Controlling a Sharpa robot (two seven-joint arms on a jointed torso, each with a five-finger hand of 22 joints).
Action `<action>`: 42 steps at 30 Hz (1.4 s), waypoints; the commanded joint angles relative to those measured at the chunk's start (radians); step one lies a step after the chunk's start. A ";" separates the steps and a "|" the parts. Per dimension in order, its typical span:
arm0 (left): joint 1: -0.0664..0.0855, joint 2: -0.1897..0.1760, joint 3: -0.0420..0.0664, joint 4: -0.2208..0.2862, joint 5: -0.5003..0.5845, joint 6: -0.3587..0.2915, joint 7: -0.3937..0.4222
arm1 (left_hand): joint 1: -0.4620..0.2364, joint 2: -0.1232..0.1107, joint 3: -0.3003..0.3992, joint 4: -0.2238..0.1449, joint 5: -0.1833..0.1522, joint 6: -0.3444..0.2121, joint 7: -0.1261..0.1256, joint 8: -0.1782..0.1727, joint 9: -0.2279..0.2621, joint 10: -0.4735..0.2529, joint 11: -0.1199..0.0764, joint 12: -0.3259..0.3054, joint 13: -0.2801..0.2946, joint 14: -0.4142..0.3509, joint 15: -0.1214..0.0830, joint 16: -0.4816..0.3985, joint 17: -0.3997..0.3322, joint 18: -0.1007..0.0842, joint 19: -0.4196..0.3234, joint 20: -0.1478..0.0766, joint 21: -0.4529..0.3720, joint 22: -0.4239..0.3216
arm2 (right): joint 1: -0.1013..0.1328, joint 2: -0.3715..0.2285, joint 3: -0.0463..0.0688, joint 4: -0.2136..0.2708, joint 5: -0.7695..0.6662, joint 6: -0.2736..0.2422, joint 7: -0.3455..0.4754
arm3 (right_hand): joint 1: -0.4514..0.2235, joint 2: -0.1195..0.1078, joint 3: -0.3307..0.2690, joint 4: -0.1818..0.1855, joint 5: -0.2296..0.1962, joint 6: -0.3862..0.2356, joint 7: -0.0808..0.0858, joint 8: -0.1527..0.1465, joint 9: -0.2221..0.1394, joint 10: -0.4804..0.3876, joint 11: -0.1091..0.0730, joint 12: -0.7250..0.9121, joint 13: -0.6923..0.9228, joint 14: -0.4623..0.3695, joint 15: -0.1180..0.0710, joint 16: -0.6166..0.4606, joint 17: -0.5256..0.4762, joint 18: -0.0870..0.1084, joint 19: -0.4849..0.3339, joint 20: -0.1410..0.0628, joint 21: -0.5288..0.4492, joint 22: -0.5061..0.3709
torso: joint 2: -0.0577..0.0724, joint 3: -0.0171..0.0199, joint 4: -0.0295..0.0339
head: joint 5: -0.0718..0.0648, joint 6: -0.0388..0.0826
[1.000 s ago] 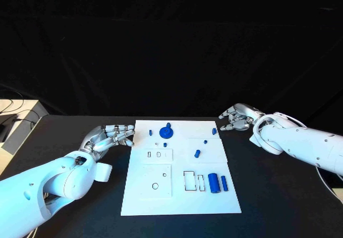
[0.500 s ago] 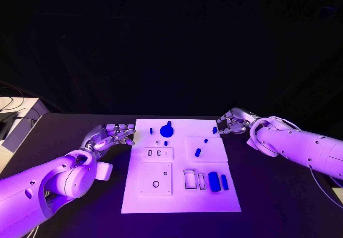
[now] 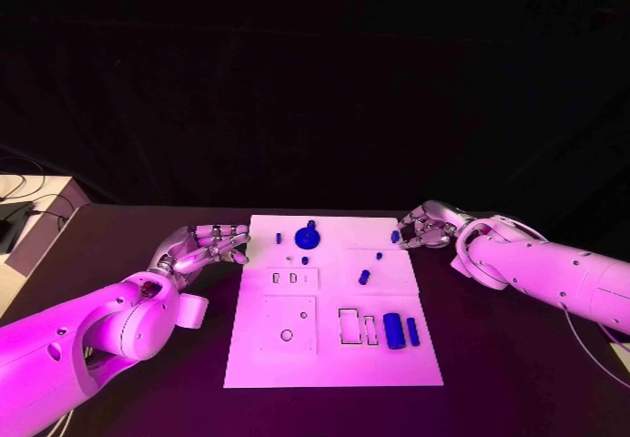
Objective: Assemble the parts on the task board
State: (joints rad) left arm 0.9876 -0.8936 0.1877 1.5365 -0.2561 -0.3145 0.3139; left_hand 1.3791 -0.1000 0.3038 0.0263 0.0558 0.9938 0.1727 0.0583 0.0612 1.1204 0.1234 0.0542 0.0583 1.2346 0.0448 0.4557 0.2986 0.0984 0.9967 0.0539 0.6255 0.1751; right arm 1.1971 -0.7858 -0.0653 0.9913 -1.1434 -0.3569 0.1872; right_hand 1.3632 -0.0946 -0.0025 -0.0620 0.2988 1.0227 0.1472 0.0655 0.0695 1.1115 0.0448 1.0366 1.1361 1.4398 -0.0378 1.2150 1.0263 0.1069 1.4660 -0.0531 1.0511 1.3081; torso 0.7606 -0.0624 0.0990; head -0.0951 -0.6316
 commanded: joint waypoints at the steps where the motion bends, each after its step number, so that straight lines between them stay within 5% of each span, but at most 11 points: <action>1: -0.001 0.000 0.001 0.005 -0.004 0.012 0.010 | -0.001 -0.007 -0.002 -0.003 -0.002 0.007 -0.001 0.003 0.000 0.002 -0.002 0.004 0.001 -0.004 -0.003 -0.001 -0.001 0.011 -0.004 0.001 0.003 -0.001 | -0.001 0.002 0.000 0.004 0.001 0.025 -0.001 | -0.005 0.008 0.003 0.002 0.006 0.010 0.000 0.003 -0.001 0.007 -0.003 0.005 0.001 0.003 0.003 -0.003 0.001 -0.002 0.044 0.007 0.005 0.141 | -0.001 0.0001 -0.0002 | -0.001 -0.001; 33: -0.001 -0.003 0.002 0.007 -0.007 0.011 0.009 | -0.001 -0.005 -0.001 -0.004 -0.002 0.004 0.000 0.002 0.000 0.001 -0.002 0.004 0.001 -0.004 -0.003 -0.002 -0.001 0.010 -0.004 0.000 0.005 -0.004 | -0.001 0.017 0.000 0.007 0.005 0.029 -0.003 | -0.027 0.067 0.012 -0.023 0.027 0.037 -0.009 0.002 -0.002 0.026 -0.012 0.015 0.021 0.006 -0.004 -0.002 0.011 -0.007 0.046 -0.001 0.015 0.143 | 0.000 0.0007 -0.0010 | 0.000 -0.005; 38: -0.001 -0.003 0.002 0.007 -0.007 0.011 0.009 | -0.001 -0.006 -0.001 -0.005 -0.002 -0.001 0.001 0.002 0.000 -0.002 -0.001 0.004 0.001 -0.004 -0.003 -0.002 -0.001 0.010 -0.004 0.000 0.006 -0.005 | -0.001 0.018 0.000 0.007 0.005 0.030 -0.001 | -0.027 0.091 0.029 -0.030 0.025 0.052 -0.015 0.003 -0.002 0.028 -0.016 0.016 0.024 0.006 -0.007 -0.003 0.011 -0.008 0.046 -0.003 0.014 0.142 | 0.000 0.0013 -0.0011 | 0.001 -0.005; 39: -0.001 -0.003 0.002 0.007 -0.007 0.011 0.009 | -0.001 -0.006 -0.001 -0.005 -0.002 -0.001 0.001 0.002 0.000 -0.002 -0.001 0.004 0.001 -0.004 -0.003 -0.002 -0.001 0.010 -0.004 0.000 0.006 -0.005 | -0.001 0.018 0.000 0.007 0.005 0.031 0.000 | -0.024 0.112 0.044 -0.028 -0.001 0.056 -0.016 0.003 -0.002 0.026 -0.018 0.014 0.024 0.006 -0.008 -0.003 0.011 -0.008 0.046 -0.003 0.014 0.142 | 0.000 0.0014 -0.0011 | 0.001 -0.006; 42: -0.001 -0.003 0.002 0.006 -0.007 0.010 0.009 | -0.001 -0.006 -0.001 -0.005 -0.002 -0.001 0.001 0.002 0.000 -0.002 -0.001 0.004 0.001 -0.004 -0.003 -0.002 -0.001 0.010 -0.004 0.000 0.006 -0.005 | -0.001 0.019 0.000 0.007 0.005 0.032 0.004 | -0.035 0.124 0.091 -0.029 -0.022 0.065 -0.020 0.003 -0.002 0.027 -0.020 0.016 0.029 0.006 -0.010 -0.004 0.012 -0.010 0.045 -0.006 0.015 0.142 | 0.000 0.0013 -0.0017 | 0.002 -0.006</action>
State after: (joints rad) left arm 0.9873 -0.8970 0.1887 1.5408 -0.2584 -0.3147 0.3135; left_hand 1.3791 -0.1000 0.3038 0.0262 0.0558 0.9938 0.1727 0.0583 0.0612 1.1204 0.1235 0.0542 0.0583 1.2346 0.0448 0.4557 0.2986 0.0984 0.9968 0.0539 0.6255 0.1706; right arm 1.1964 -0.7679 -0.0653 0.9982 -1.1376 -0.3408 0.1831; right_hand 1.3318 0.0235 0.0801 -0.0905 0.2803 1.0826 0.1283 0.0650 0.0681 1.1383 0.0325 1.0483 1.1637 1.4435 -0.0416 1.2150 1.0382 0.1068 1.4660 -0.0531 1.0627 1.3075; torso 0.7600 -0.0614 0.0978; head -0.0937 -0.6374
